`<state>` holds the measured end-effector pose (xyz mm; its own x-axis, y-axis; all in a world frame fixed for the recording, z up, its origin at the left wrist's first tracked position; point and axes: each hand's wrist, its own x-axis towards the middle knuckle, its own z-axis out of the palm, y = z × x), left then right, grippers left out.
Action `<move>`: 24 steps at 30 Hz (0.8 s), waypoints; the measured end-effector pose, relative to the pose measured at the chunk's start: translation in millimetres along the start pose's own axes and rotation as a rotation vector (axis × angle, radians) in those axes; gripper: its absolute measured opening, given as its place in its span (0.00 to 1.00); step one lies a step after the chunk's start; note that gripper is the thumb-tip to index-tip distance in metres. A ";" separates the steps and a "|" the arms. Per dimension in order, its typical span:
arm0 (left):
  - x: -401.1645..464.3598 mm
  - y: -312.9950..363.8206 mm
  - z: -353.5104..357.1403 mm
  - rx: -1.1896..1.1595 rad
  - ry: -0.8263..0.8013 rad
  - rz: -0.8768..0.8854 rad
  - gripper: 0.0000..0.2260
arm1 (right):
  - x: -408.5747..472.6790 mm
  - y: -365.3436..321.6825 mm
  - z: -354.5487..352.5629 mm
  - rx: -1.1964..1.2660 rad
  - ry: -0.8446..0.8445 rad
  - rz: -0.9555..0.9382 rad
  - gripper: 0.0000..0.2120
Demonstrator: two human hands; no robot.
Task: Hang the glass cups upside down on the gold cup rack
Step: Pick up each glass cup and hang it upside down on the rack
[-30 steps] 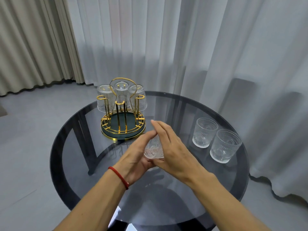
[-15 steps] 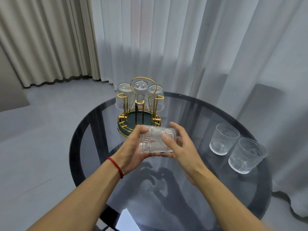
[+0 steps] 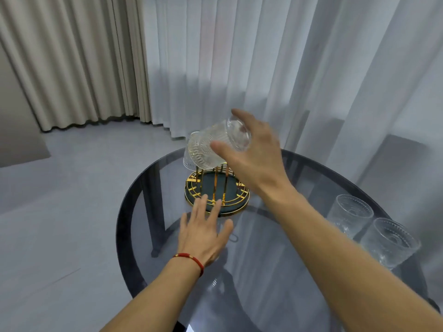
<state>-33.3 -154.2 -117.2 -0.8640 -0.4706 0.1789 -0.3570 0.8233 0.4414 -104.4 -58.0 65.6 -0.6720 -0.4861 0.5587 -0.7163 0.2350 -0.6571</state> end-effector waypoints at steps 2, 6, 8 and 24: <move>0.1 -2.2 5.4 0.047 -0.049 -0.010 0.30 | 25.9 -8.0 14.0 -0.082 -0.084 -0.005 0.36; 0.4 -0.5 7.1 0.038 -0.054 -0.023 0.30 | 54.2 -9.6 39.2 -0.166 -0.161 0.024 0.38; 0.9 -2.4 5.4 0.029 -0.047 -0.023 0.30 | 60.6 -8.6 53.1 -0.224 -0.197 0.028 0.39; 1.4 -2.8 1.7 0.064 -0.030 -0.016 0.29 | 39.7 28.2 99.4 -0.589 -0.296 -0.108 0.27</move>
<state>-34.2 -156.6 -119.7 -0.8679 -0.4749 0.1458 -0.3919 0.8348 0.3868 -132.5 -154.3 19.0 -0.5705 -0.7236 0.3885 -0.8163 0.5515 -0.1716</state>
